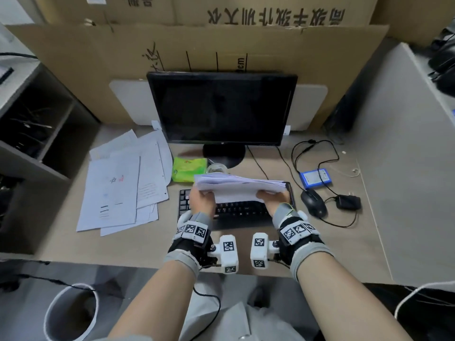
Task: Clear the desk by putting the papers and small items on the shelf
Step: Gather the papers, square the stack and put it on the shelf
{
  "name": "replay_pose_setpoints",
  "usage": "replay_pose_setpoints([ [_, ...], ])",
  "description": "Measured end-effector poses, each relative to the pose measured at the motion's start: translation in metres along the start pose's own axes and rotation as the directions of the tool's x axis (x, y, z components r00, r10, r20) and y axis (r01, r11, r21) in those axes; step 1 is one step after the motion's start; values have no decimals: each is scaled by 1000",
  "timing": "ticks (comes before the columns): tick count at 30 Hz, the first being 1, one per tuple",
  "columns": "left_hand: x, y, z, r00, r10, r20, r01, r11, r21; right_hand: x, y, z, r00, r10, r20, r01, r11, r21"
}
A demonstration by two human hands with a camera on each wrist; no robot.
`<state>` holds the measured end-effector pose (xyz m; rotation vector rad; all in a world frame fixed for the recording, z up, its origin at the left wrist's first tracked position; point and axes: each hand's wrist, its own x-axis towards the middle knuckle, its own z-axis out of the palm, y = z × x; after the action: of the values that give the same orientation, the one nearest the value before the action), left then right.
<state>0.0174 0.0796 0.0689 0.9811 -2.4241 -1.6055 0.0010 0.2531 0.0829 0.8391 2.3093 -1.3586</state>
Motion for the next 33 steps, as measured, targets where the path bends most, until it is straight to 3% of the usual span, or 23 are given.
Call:
replay_pose_setpoints([
  [5,40,31,-2,993,-106,44,111,981,-156,-2,-37,9,996,72,-48,-68,994,89],
  [8,66,69,-19,992,-31,118,59,969,-239,-11,-70,13,992,76,-102,-48,964,261],
  [11,85,77,-35,990,15,138,14,978,-208,-10,-80,18,991,27,-127,14,950,312],
  [15,97,39,-48,973,55,223,-21,989,-149,-9,-68,40,990,31,-138,12,952,306],
  [18,98,-6,-47,946,-65,319,82,996,-42,-9,-39,68,988,125,-91,-99,963,252],
  [20,99,-25,-42,933,-83,351,86,996,6,-12,-33,75,984,147,-96,-127,974,186],
  [26,113,-10,-62,964,-175,202,188,981,-51,-11,-64,81,998,49,-40,-39,976,216],
  [30,118,-12,-109,967,-204,154,240,931,-275,-15,-86,116,998,-43,55,28,971,237],
  [33,126,-34,-158,967,-254,32,248,900,-357,-25,-107,157,970,-146,193,97,965,242],
])
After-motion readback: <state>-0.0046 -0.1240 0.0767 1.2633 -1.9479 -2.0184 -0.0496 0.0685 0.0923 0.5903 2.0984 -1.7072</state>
